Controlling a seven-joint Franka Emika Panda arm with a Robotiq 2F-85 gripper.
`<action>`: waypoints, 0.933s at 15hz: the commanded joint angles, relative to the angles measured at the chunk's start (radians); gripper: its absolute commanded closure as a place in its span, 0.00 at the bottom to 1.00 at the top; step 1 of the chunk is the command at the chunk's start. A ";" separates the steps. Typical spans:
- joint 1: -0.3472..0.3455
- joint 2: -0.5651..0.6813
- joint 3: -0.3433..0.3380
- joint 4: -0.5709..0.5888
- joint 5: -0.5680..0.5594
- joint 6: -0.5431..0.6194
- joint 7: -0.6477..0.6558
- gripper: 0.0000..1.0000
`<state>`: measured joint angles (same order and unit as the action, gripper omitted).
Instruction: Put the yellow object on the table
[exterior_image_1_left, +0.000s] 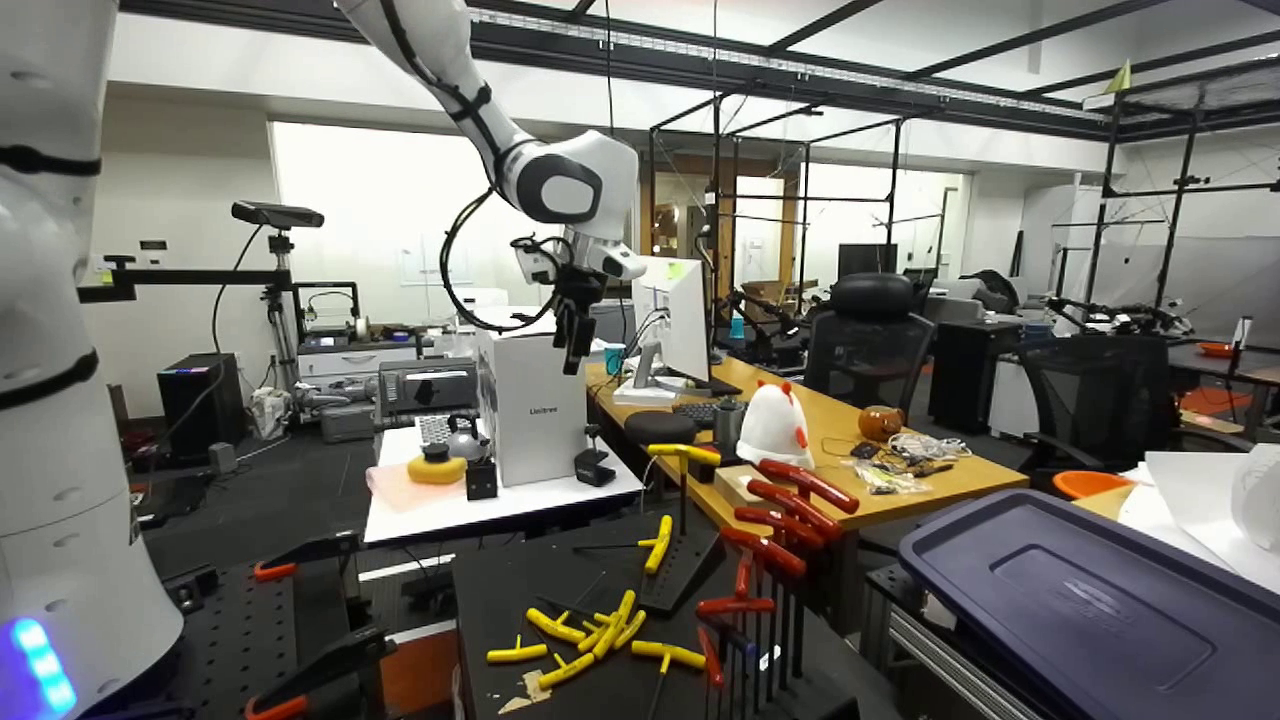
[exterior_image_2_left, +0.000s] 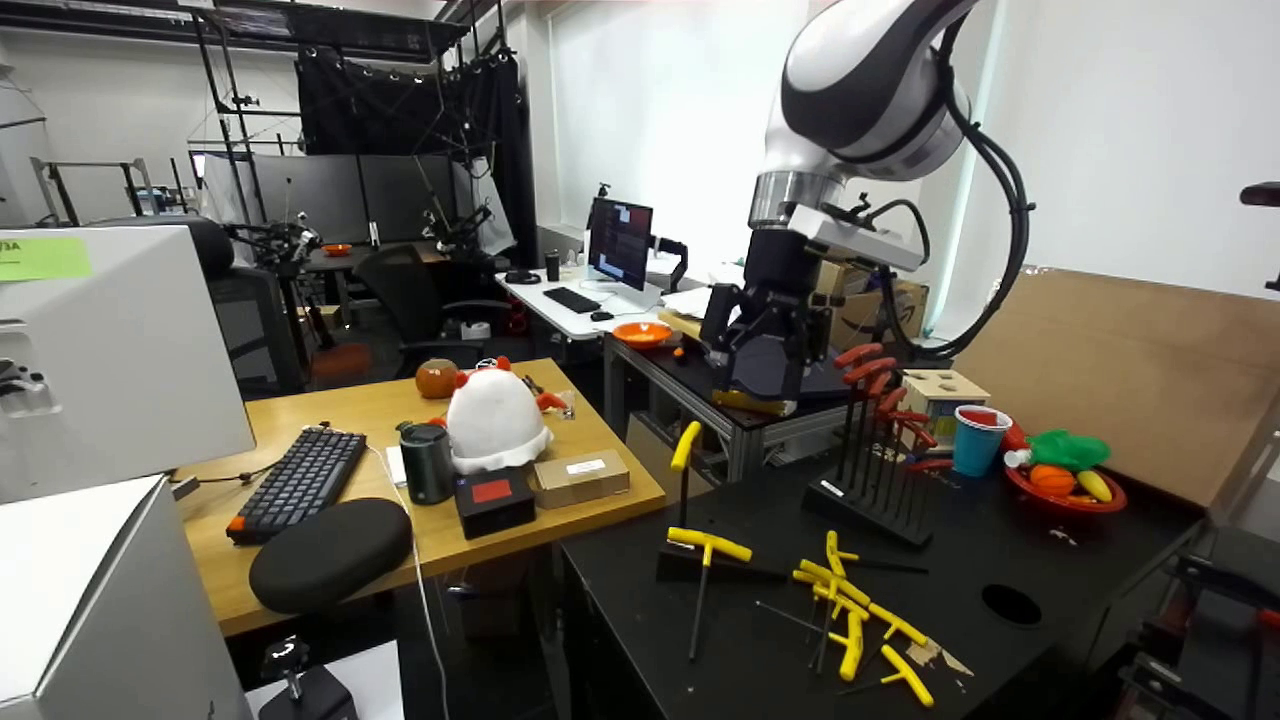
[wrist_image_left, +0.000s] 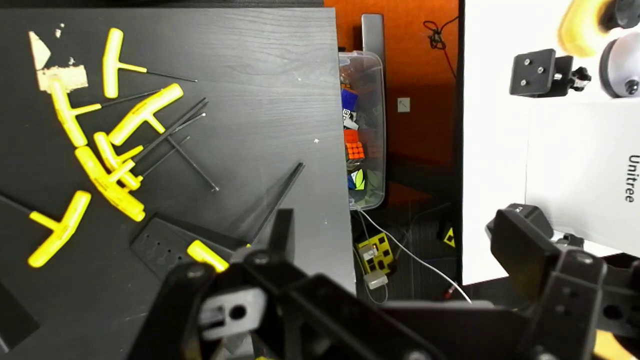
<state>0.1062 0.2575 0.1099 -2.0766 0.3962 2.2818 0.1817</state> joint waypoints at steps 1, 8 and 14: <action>-0.014 0.092 0.009 0.064 0.058 0.018 0.005 0.00; -0.027 0.220 0.020 0.135 0.136 0.041 0.009 0.00; -0.036 0.353 0.015 0.183 0.137 0.045 0.026 0.00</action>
<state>0.0799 0.5420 0.1166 -1.9376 0.5175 2.3168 0.1837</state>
